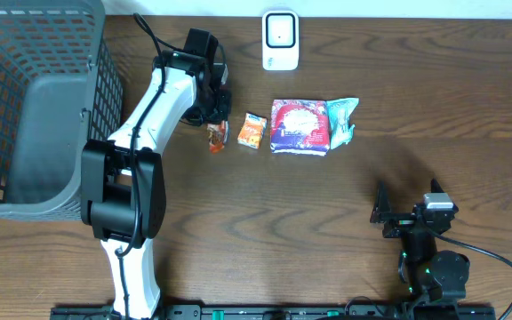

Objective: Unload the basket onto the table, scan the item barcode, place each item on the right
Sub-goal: 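Carry the candy bar to the scanner and set it left of the orange packet, then park the left arm by the basket and reach the right gripper toward the mint-green packet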

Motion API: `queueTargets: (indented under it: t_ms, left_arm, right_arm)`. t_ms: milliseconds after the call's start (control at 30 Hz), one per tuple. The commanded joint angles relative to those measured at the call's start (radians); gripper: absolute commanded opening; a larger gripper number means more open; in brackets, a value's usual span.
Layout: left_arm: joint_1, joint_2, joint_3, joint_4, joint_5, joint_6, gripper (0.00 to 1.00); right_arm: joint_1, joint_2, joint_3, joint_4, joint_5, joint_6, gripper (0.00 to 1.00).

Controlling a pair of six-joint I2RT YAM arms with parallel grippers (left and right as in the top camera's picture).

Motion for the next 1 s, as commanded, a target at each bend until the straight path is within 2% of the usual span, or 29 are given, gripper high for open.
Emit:
queueTargets:
  t_ms: [0, 200, 333, 400, 433, 500, 600, 633, 967]
  left_arm:
    - [-0.004, -0.016, 0.022, -0.016, 0.013, 0.008, 0.17]
    - [0.005, -0.125, 0.064, -0.019, 0.012, 0.009, 0.17]
    - [0.031, -0.266, 0.067, -0.005, 0.011, 0.009, 0.38]
    - [0.059, -0.351, 0.067, -0.003, 0.011, 0.009, 0.56]
    - [0.074, -0.389, 0.067, -0.003, 0.011, 0.009, 0.68]
    - [0.108, -0.463, 0.066, -0.010, 0.012, 0.009, 0.80]
    - [0.161, -0.570, 0.066, -0.047, 0.012, 0.008, 0.84]
    - [0.174, -0.598, 0.066, -0.065, 0.012, 0.008, 0.98]
    - [0.252, -0.752, 0.066, -0.159, 0.012, 0.009, 0.98]
  right_arm:
    - [-0.013, -0.005, -0.002, -0.004, 0.005, -0.007, 0.99]
    - [-0.013, -0.005, -0.002, -0.004, 0.005, -0.008, 0.99]
    - [-0.013, -0.005, -0.002, -0.004, 0.005, -0.007, 0.99]
    - [-0.013, -0.005, -0.002, -0.004, 0.005, -0.007, 0.99]
    - [-0.013, -0.005, -0.002, -0.004, 0.005, -0.007, 0.99]
    - [-0.013, -0.005, -0.002, -0.004, 0.005, -0.008, 0.99]
    - [-0.013, -0.005, -0.002, -0.004, 0.005, -0.007, 0.99]
    - [-0.013, -0.005, -0.002, -0.004, 0.005, -0.008, 0.99]
    - [-0.013, -0.005, -0.002, -0.004, 0.005, -0.007, 0.99]
